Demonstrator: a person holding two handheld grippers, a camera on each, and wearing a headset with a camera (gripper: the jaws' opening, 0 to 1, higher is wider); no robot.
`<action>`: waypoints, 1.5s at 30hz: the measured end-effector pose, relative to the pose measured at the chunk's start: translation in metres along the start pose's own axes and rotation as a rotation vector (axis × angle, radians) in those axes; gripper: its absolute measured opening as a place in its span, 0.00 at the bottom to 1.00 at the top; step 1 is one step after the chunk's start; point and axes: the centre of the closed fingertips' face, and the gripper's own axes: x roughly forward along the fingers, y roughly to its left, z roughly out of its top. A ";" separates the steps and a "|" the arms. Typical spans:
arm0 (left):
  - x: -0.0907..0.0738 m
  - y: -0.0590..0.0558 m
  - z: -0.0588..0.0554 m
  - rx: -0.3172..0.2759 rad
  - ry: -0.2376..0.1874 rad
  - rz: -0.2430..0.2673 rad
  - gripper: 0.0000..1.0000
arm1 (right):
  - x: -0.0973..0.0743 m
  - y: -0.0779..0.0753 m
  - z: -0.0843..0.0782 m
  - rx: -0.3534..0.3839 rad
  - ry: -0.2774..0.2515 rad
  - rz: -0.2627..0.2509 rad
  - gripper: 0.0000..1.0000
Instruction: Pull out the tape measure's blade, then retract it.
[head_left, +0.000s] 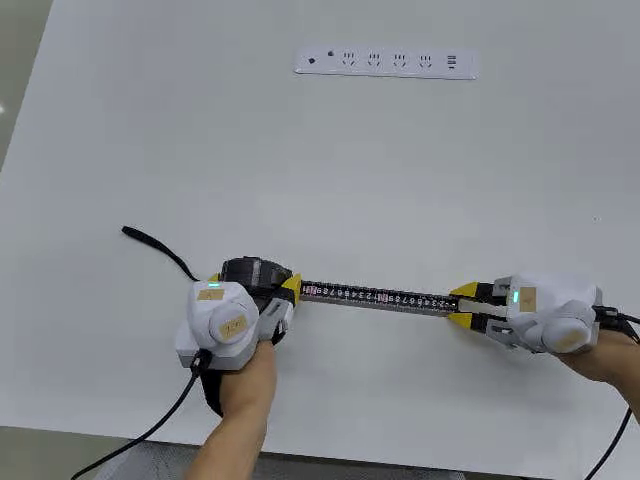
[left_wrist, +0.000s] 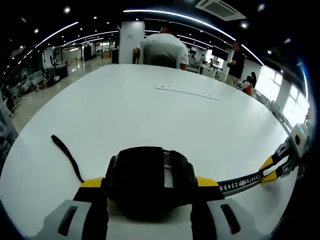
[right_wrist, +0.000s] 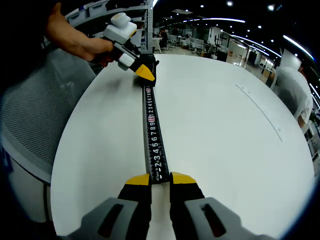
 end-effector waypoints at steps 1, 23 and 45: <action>0.000 0.000 0.000 -0.002 0.000 0.001 0.64 | 0.000 -0.001 0.001 0.001 -0.001 -0.002 0.11; -0.002 0.001 0.000 -0.019 0.001 -0.013 0.64 | 0.000 -0.005 0.004 -0.005 0.004 0.004 0.11; 0.000 0.000 0.000 -0.031 0.003 -0.021 0.64 | 0.015 -0.002 0.024 -0.007 -0.015 0.017 0.11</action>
